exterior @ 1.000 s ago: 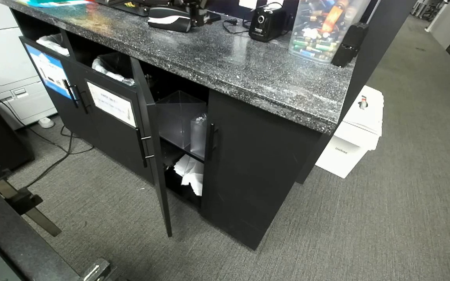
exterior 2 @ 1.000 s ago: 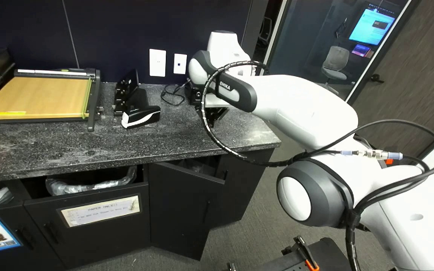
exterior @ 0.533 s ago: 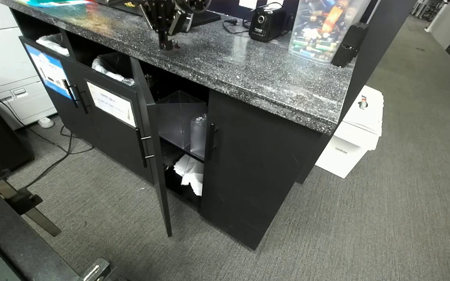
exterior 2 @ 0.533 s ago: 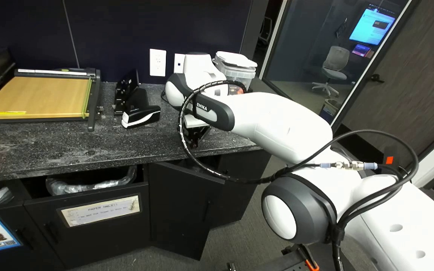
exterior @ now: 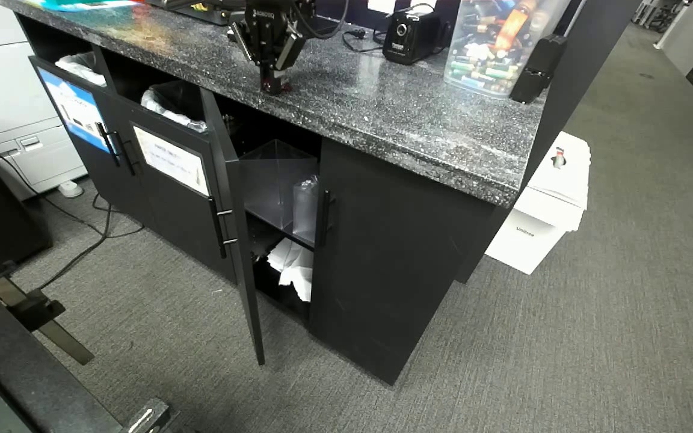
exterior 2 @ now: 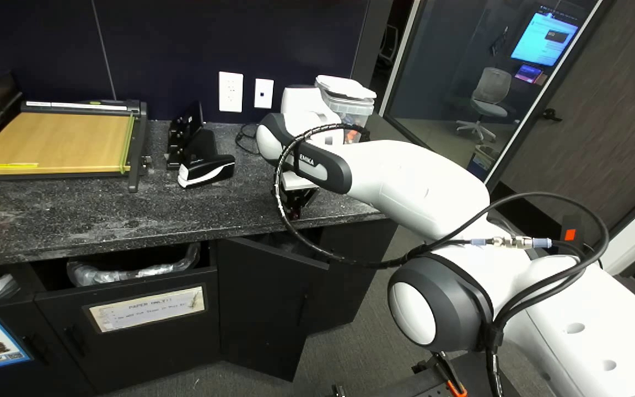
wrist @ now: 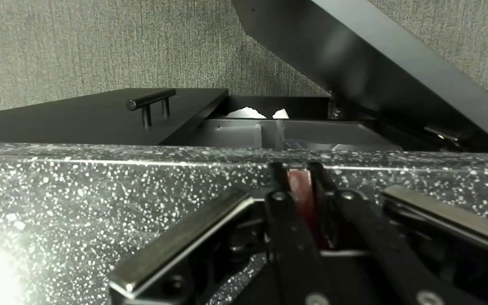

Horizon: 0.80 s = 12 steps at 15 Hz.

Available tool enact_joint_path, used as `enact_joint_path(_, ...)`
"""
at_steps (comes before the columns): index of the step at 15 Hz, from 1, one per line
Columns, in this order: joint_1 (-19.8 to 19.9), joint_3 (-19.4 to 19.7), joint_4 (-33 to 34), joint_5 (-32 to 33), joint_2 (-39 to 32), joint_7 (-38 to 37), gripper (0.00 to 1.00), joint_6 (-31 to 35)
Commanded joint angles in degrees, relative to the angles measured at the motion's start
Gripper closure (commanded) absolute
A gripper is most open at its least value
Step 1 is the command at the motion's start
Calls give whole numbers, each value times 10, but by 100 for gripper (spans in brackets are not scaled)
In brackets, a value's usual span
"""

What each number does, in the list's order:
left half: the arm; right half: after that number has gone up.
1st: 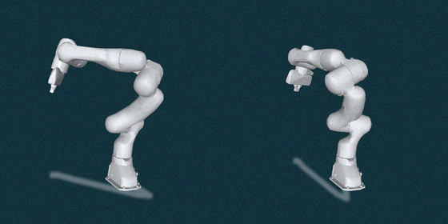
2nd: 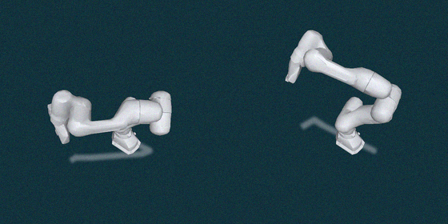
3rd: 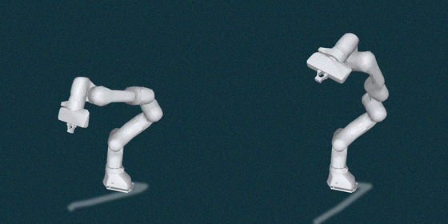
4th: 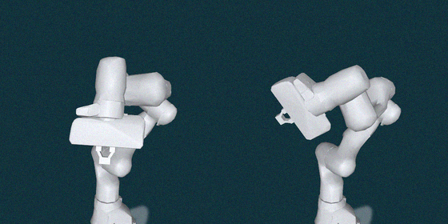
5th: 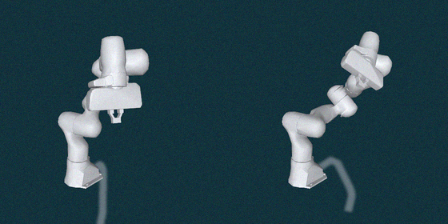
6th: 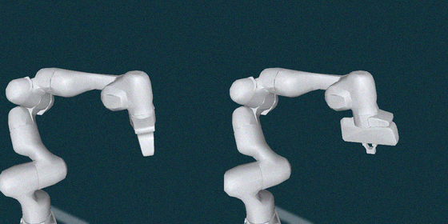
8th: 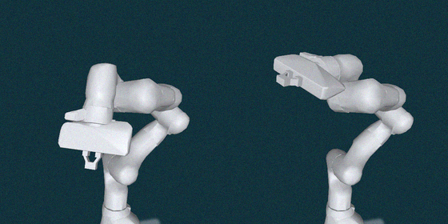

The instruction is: Move the staple remover to the left

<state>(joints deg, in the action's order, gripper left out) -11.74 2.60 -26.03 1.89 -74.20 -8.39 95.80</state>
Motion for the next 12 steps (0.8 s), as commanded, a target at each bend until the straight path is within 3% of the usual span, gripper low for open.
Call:
enact_joint_path(1,5,-6,3,5,-1,3,57,-20)
enact_joint_path(5,3,7,11,21,9,2,29,-56)
enact_joint_path(9,40,-1,-27,6,68,7,2,-196)
enact_joint_path(10,21,2,5,17,35,0,18,-149)
enact_joint_path(12,40,1,41,14,29,5,4,-205)
